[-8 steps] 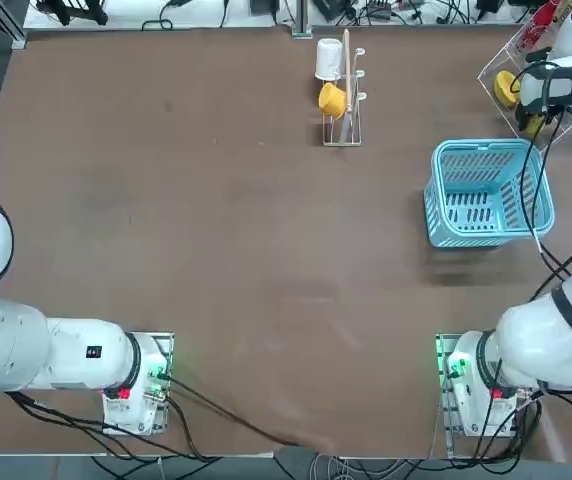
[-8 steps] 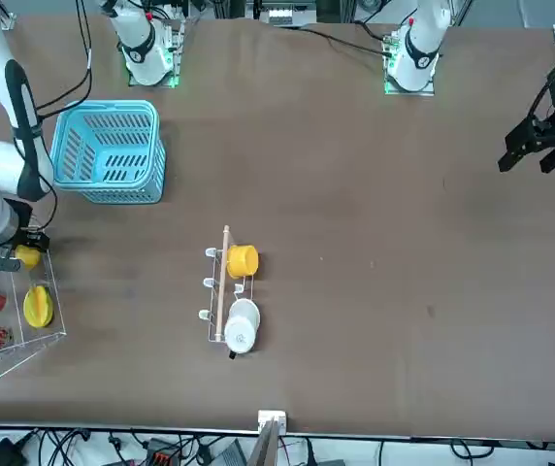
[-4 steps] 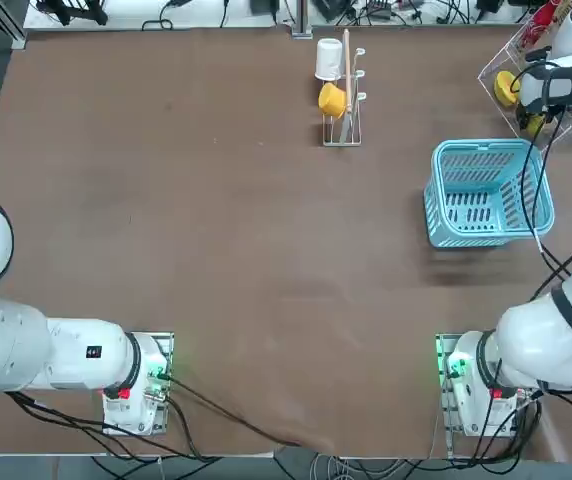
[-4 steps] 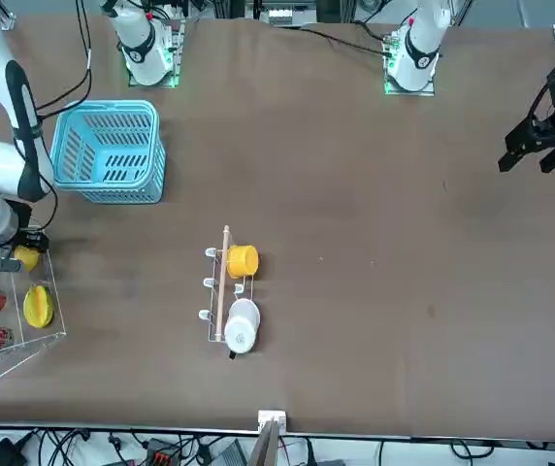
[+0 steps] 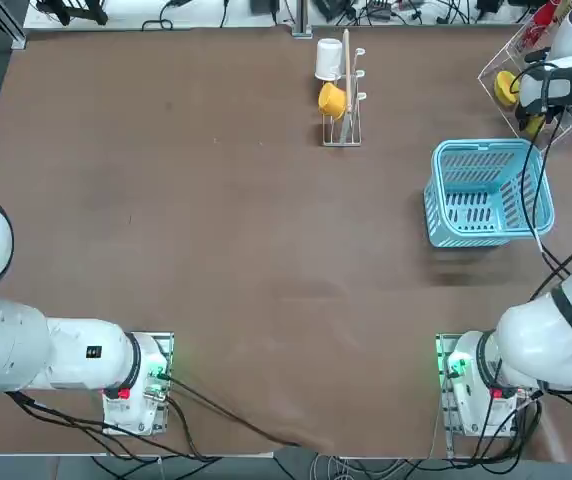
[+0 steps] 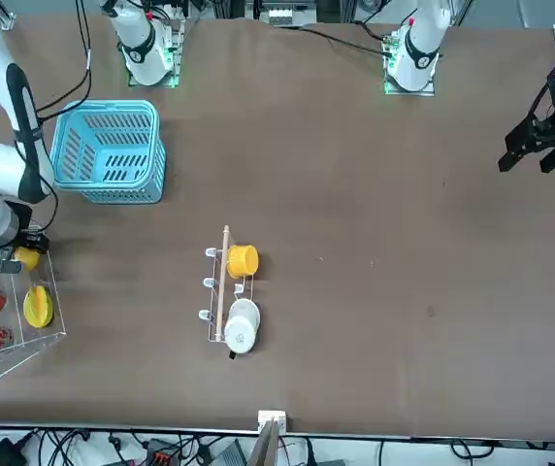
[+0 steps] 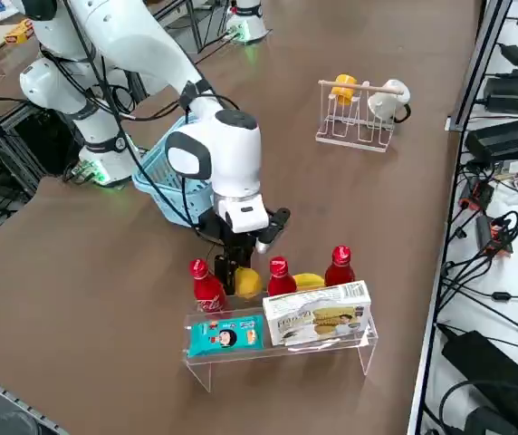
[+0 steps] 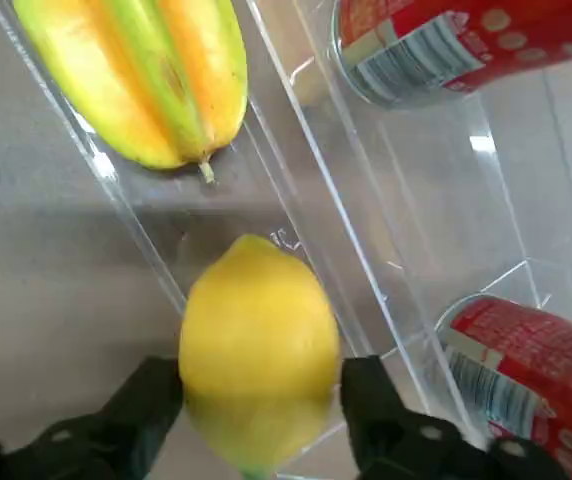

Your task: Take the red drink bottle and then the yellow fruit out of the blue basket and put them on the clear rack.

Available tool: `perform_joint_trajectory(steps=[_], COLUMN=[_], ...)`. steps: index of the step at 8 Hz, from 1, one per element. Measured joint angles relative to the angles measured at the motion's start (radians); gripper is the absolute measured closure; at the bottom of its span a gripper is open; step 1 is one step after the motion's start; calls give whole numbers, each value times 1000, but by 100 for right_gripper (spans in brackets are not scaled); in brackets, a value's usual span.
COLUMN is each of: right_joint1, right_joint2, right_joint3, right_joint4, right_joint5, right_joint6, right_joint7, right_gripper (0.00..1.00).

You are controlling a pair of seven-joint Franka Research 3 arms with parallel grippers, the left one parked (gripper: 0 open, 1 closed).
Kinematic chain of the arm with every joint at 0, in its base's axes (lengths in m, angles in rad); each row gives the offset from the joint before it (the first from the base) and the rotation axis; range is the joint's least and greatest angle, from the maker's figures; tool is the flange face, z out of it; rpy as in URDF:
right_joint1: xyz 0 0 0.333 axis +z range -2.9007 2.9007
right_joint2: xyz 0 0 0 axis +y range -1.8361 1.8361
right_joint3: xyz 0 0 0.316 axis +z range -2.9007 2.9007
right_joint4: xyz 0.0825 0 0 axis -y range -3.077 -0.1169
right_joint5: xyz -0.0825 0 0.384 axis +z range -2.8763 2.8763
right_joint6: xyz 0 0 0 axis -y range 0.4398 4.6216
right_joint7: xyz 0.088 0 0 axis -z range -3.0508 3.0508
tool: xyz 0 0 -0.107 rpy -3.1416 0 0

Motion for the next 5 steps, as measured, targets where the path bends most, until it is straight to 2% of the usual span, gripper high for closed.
perform_joint_trajectory(steps=[5], right_joint1=[6], right_joint2=[-4], right_joint3=[1], right_joint4=[13], right_joint5=[-2], right_joint6=[-7], right_joint7=[0], right_gripper=[0])
